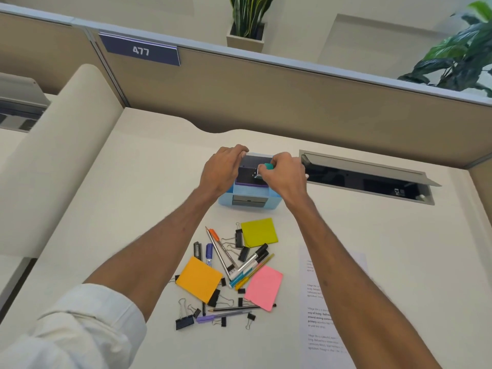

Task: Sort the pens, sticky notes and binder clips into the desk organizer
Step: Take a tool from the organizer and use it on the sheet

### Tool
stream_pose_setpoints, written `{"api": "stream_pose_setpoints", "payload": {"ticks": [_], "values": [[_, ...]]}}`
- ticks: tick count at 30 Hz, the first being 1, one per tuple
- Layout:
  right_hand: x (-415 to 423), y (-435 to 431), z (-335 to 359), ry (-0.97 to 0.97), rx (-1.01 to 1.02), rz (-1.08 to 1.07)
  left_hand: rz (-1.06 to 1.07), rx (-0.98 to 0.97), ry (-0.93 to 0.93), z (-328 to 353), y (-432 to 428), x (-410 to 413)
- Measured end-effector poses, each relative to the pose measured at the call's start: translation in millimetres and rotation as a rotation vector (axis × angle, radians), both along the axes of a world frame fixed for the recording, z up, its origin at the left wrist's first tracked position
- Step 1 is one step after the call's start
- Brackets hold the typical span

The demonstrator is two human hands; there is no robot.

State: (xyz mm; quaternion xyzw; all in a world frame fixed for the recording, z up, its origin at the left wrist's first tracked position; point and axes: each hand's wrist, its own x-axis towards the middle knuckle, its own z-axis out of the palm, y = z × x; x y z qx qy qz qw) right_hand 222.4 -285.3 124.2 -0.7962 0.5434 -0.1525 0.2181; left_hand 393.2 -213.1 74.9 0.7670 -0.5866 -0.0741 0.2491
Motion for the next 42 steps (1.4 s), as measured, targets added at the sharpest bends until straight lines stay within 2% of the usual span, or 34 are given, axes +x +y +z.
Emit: {"api": "stream_pose_setpoints", "payload": {"ticks": [5, 18, 32, 35, 38, 42], "values": [[22, -5, 2, 0.126, 0.047, 0.025, -0.009, 0.003, -0.010, -4, -2, 4], [44, -16, 14, 0.230, 0.070, 0.015, -0.062, 0.055, 0.131, -12, -8, 18], [40, 0, 26, 0.206, 0.092, 0.013, -0.036, 0.133, 0.105, 0, -6, 14], [24, 4, 34, 0.166, 0.097, -0.022, -0.067, 0.146, 0.086, 5, -2, 10], [-2, 5, 43, 0.126, 0.184, -0.060, -0.108, 0.150, 0.066, 9, 7, 9], [-38, 5, 51, -0.017, 0.275, -0.135, -0.188, 0.162, 0.009, 8, 23, 2]]}}
